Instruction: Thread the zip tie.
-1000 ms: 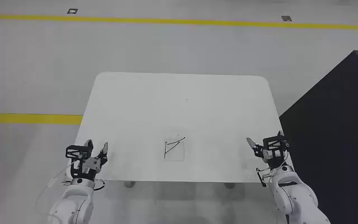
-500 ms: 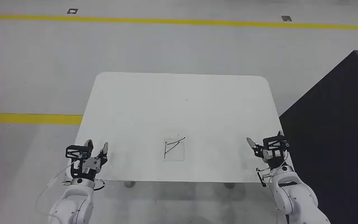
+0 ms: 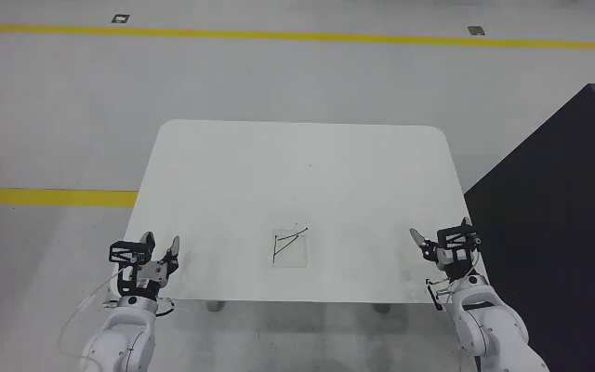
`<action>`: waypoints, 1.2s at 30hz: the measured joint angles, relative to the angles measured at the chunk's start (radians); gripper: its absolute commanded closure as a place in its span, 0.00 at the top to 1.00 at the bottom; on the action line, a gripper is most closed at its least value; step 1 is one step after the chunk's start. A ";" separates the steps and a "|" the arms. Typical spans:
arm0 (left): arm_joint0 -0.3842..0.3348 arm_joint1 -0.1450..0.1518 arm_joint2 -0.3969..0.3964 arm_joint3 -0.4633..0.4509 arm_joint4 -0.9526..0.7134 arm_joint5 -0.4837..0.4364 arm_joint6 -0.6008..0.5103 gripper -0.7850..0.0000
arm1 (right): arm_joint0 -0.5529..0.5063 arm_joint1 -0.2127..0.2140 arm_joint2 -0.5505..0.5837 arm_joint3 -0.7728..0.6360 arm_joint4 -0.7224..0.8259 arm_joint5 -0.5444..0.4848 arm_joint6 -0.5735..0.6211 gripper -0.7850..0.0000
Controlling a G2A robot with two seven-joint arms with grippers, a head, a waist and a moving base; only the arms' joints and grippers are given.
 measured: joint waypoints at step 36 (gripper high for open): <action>0.127 0.008 0.037 -0.315 0.102 -0.221 -0.039 1.00 | 0.000 0.000 0.000 0.000 0.000 0.000 0.000 1.00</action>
